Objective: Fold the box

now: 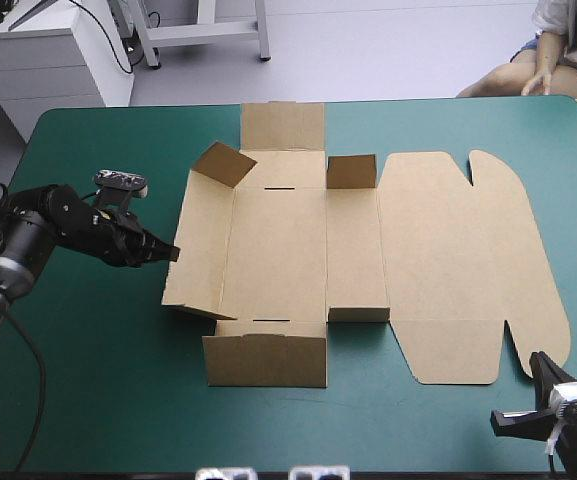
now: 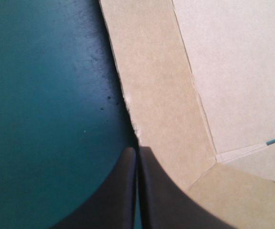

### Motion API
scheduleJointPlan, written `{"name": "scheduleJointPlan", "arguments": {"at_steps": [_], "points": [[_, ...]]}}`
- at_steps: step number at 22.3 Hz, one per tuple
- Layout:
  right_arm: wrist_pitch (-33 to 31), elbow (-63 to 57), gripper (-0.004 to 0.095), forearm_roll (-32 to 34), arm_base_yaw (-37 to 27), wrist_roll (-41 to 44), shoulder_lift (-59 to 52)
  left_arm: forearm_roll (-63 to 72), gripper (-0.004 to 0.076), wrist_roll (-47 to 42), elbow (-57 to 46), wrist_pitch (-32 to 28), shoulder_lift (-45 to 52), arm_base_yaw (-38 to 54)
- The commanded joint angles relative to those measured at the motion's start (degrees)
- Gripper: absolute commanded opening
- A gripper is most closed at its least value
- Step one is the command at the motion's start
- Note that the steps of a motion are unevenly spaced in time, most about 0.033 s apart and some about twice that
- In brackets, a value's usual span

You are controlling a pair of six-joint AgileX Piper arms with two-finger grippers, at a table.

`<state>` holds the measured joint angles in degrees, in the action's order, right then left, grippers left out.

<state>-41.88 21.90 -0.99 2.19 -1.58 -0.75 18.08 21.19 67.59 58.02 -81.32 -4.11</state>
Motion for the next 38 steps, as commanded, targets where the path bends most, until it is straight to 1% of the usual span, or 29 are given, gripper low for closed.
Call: {"name": "scheduleJointPlan", "arguments": {"at_steps": [1, 4, 6, 7, 8, 11, 14, 16, 17, 20, 21, 24, 25, 27, 31, 33, 35, 38], "points": [[4.3, 1.5, -0.002, 0.1, -0.3, 0.0, 0.0, 5.9, 0.0002, 0.1, 5.0, 2.3, -3.1, -0.1], [4.3, 1.5, -0.002, 0.1, -0.3, 0.0, 0.0, 15.7, 0.0002, 0.9, 6.9, 4.4, -8.0, 1.7], [4.3, 1.5, -0.002, 0.1, -0.3, 0.0, 0.0, 24.9, 0.0002, 3.2, 7.0, 7.5, -10.9, 5.6], [4.3, 1.5, -0.002, 0.1, -0.3, 0.0, 0.0, 26.7, 0.0002, 3.2, 7.0, 8.7, -11.7, 7.1], [4.3, 1.5, -0.002, 0.1, -0.3, 0.0, 0.0, 27.5, 0.0002, 3.2, 7.0, 10.6, -12.7, 9.2], [4.3, 1.5, -0.002, 0.1, -0.3, 0.0, 0.0, 25.1, -0.0008, 3.7, 7.0, 12.6, -12.8, 10.9], [4.3, 1.5, -0.002, 0.1, -0.3, 0.0, 0.0, 22.4, -0.0004, 1.3, 7.0, 12.9, -12.8, 10.9], [4.3, 1.5, -0.0019, 0.1, -0.3, 0.0, 0.0, 21.4, 0.0026, 0.8, 7.0, 12.4, -12.9, 10.9], [4.3, 1.5, -0.0019, 0.1, -0.3, 0.0, 0.0, 20.8, 0.005, 0.8, 7.0, 12.0, -12.9, 10.9], [4.3, 1.5, -0.002, 0.1, -0.3, 0.0, 0.0, 17.2, 0.0189, 1.0, 7.0, 12.1, -12.9, 10.9], [4.3, 1.5, -0.002, 0.1, -0.3, 0.0, 0.0, 15.4, 0.027, 1.0, 7.0, 11.8, -12.9, 10.9], [4.3, 1.5, -0.002, 0.1, -0.3, 0.0, 0.0, 14.2, 0.0465, 1.8, 7.0, 11.2, -13.3, 10.9], [4.3, 1.5, -0.002, 0.1, -0.3, 0.0, 0.0, 14.5, 0.0517, 1.1, 7.0, 11.2, -13.4, 10.9], [4.3, 1.5, -0.0019, 0.1, -0.3, 0.0, 0.0, 15.8, 0.0564, 0.0, 7.0, 11.0, -14.1, 10.8], [4.3, 1.5, -0.002, 0.1, -0.3, 0.0, 0.0, 17.6, 0.0554, 0.0, 7.0, 11.5, -16.5, 10.5], [4.3, 1.5, -0.002, 0.1, -0.3, 0.0, 0.0, 21.0, 0.0537, 0.0, 7.0, 11.6, -17.4, 10.5], [4.3, 1.5, -0.0019, 0.1, -0.3, 0.0, 0.0, 23.8, 0.0515, 0.5, 7.0, 10.8, -18.0, 10.2], [4.3, 1.5, -0.002, 0.1, -0.3, 0.0, 0.0, 24.2, 0.0492, 2.9, 7.0, 9.5, -19.2, 7.5]]}}
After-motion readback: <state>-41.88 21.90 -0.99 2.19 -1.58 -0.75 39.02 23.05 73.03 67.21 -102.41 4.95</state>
